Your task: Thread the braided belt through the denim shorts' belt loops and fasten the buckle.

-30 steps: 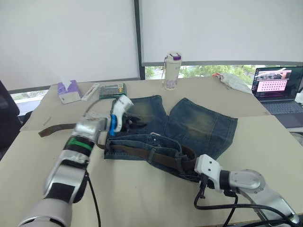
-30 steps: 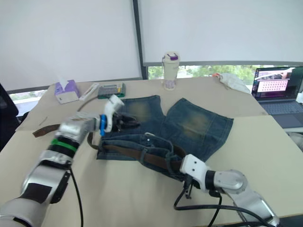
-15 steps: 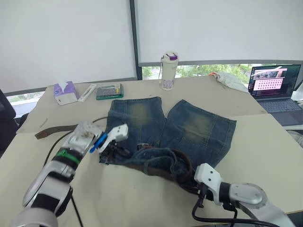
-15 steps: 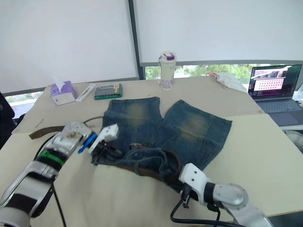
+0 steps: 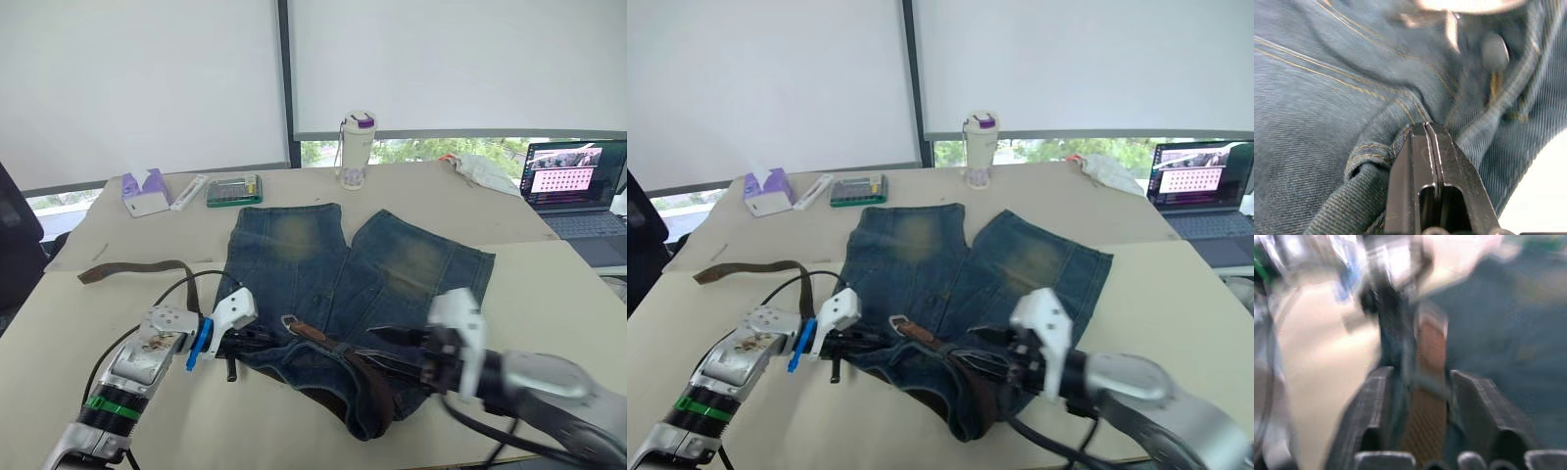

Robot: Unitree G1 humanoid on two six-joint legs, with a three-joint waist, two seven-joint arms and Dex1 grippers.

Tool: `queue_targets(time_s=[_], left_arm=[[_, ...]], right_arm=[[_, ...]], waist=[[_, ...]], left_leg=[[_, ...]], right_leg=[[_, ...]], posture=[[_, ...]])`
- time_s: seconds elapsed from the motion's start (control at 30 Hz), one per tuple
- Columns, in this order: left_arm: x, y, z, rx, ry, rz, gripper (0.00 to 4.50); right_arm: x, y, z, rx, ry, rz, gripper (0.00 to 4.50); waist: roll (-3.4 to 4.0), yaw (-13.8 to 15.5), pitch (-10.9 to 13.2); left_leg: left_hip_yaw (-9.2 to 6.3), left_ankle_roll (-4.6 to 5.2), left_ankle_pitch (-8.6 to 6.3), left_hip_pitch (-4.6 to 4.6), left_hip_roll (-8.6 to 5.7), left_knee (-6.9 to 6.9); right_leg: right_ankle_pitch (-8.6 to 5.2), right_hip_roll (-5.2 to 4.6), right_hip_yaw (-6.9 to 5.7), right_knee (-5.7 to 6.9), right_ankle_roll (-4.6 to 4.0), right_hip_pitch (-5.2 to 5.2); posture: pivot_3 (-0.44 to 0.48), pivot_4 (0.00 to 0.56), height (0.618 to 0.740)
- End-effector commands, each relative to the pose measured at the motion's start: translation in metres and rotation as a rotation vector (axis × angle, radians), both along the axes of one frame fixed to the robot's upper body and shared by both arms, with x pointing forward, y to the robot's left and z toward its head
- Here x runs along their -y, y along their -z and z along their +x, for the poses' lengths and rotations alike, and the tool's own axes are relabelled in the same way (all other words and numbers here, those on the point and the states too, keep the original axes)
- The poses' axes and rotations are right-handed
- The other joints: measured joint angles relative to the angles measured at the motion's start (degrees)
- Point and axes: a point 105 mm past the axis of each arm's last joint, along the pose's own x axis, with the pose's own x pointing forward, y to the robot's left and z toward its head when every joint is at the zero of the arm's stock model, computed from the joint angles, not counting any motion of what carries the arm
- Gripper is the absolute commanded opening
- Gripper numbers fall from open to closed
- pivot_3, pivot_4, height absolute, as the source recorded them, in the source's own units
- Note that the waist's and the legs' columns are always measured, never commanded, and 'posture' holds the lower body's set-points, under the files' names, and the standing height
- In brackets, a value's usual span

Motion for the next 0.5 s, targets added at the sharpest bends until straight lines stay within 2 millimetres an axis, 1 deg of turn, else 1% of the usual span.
queue_targets(time_s=[0.03, 0.07, 0.1, 0.2, 0.27, 0.33, 0.4, 0.43, 0.5], left_arm=[[-0.015, -0.023, 0.008, 0.072, -0.112, -0.035, 0.0], [-0.019, -0.024, 0.008, 0.083, -0.129, -0.031, 0.0], [-0.02, -0.025, 0.008, 0.089, -0.14, -0.028, 0.0], [-0.024, -0.033, 0.007, 0.049, -0.198, -0.104, 0.0], [-0.025, -0.039, 0.005, -0.007, -0.233, -0.187, 0.0], [-0.037, -0.043, 0.012, -0.037, -0.341, -0.255, 0.0], [-0.05, -0.051, 0.021, -0.001, -0.448, -0.293, 0.58], [-0.053, -0.056, 0.023, 0.007, -0.482, -0.324, 0.81], [-0.06, -0.061, 0.026, 0.053, -0.545, -0.322, 1.53]], right_arm=[[-0.009, 0.029, 0.003, -0.004, -0.052, -0.063, 0.72], [-0.01, 0.029, 0.008, 0.013, -0.042, -0.05, 0.34], [-0.011, 0.029, 0.01, 0.027, -0.036, -0.04, 0.07], [-0.013, 0.017, 0.006, 0.015, -0.069, 0.038, 0.02], [-0.011, 0.015, 0.007, 0.012, -0.06, 0.045, 0.02], [-0.004, 0.031, 0.008, 0.014, -0.075, -0.063, 0.02], [0.0, 0.04, 0.01, 0.024, -0.081, -0.124, 0.0], [-0.002, 0.035, 0.01, 0.029, -0.089, -0.093, 0.0], [-0.009, 0.018, 0.01, 0.036, -0.097, 0.007, 0.0]], waist=[[0.02, 0.14, 0.0], [0.02, 0.12, 0.0], [0.02, 0.04, 0.0], [0.05, 0.04, 0.0], [0.05, 0.02, 0.01], [0.05, 0.0, 0.0], [0.03, -0.11, 0.01], [0.03, -0.13, 0.01], [0.04, -0.15, 0.01]], left_leg=[[0.01, -0.04, 0.02, 0.0, -0.02, 0.0], [0.03, -0.04, 0.02, -0.01, -0.03, 0.0], [0.05, -0.05, 0.03, 0.0, -0.03, -0.02], [0.03, -0.04, 0.02, 0.04, 0.01, -0.04], [-0.01, -0.04, 0.02, 0.04, 0.02, -0.04], [-0.03, -0.03, 0.01, 0.03, 0.02, -0.04], [-0.02, -0.04, 0.01, 0.05, 0.01, -0.04], [-0.03, -0.05, 0.02, 0.06, 0.02, -0.04], [-0.03, -0.06, 0.02, 0.06, 0.03, -0.06]], right_leg=[[0.0, -0.02, 0.01, 0.01, 0.0, -0.02], [0.0, -0.06, 0.03, -0.01, 0.0, -0.02], [0.01, -0.08, 0.08, -0.02, 0.0, -0.02], [0.03, -0.08, 0.11, -0.02, -0.02, 0.04], [0.02, -0.05, 0.08, -0.02, -0.02, 0.04], [0.02, -0.03, 0.07, -0.02, -0.02, 0.03], [0.03, -0.03, 0.06, -0.02, -0.02, 0.03], [0.03, -0.01, 0.06, -0.02, -0.02, 0.02], [0.03, -0.01, 0.07, -0.01, -0.03, 0.0]], posture=[[0.0, 0.15, 0.74], [0.0, 0.15, 0.74], [0.0, 0.15, 0.74], [0.0, 0.15, 0.74], [0.0, 0.15, 0.74], [0.0, 0.15, 0.74], [0.0, 0.15, 0.74], [0.0, 0.15, 0.74], [0.0, 0.15, 0.74]])
